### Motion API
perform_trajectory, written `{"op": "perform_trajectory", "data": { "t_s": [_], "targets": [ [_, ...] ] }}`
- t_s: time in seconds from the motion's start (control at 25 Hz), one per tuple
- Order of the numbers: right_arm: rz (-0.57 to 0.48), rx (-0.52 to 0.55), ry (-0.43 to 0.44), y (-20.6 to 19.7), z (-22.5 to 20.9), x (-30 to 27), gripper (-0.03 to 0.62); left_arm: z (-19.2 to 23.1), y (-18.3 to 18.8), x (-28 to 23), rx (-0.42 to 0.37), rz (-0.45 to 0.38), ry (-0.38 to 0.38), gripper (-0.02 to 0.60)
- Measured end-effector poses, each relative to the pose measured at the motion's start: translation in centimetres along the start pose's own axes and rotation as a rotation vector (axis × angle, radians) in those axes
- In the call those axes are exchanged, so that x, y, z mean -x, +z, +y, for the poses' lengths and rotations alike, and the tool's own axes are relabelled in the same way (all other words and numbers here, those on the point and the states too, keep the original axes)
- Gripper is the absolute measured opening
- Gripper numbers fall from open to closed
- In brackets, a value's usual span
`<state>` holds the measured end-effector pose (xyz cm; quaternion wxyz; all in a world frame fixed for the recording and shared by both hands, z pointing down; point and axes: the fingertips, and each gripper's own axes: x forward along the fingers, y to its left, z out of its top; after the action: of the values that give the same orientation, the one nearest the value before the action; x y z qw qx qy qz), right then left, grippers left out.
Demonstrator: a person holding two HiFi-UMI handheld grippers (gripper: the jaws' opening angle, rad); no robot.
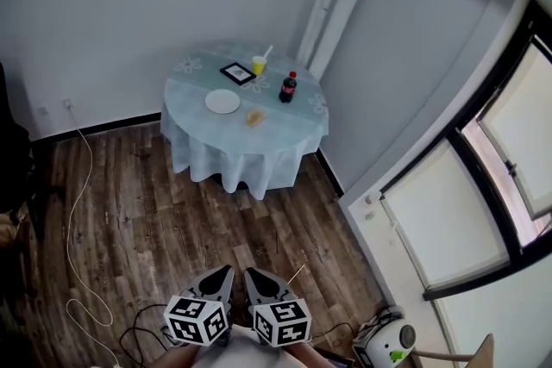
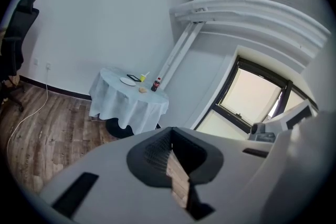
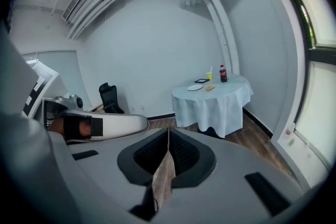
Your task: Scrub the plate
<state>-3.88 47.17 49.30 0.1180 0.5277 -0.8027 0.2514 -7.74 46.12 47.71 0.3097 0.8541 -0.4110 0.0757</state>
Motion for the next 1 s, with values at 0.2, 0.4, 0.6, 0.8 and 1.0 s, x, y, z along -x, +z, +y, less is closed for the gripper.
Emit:
{"op": "perform_trajectory", "data": {
  "t_s": [0.2, 0.4, 0.6, 0.8, 1.0],
  "targets": [
    [0.025, 0.048, -0.007, -0.3, -0.3, -0.3, 0.035, -0.6, -1.5, -1.2, 0.023, 0.08, -0.033, 0.009],
    [0.026, 0.038, 0.007, 0.4, -0.9, -1.3, 0.035, -0.6, -0.3, -2.0, -0.008, 0.056, -0.025, 0.009],
    [0.024, 0.013, -0.023, 1.3, -2.8, -2.0, 0.035, 0.2, 0.5, -3.2, 0.001, 0.052, 0.008, 0.009],
    [0.012, 0.019, -0.044, 2.6, -4.5, -3.2, 0.035, 0.8, 1.2, -5.2, -0.011, 0.071, 0.025, 0.009],
    [-0.02, 0.035, -0.033, 5.0, -6.0, -4.4, 0.035, 1.0, 2.3, -7.7, -0.028, 0.095, 0.028, 0.009]
  ]
}}
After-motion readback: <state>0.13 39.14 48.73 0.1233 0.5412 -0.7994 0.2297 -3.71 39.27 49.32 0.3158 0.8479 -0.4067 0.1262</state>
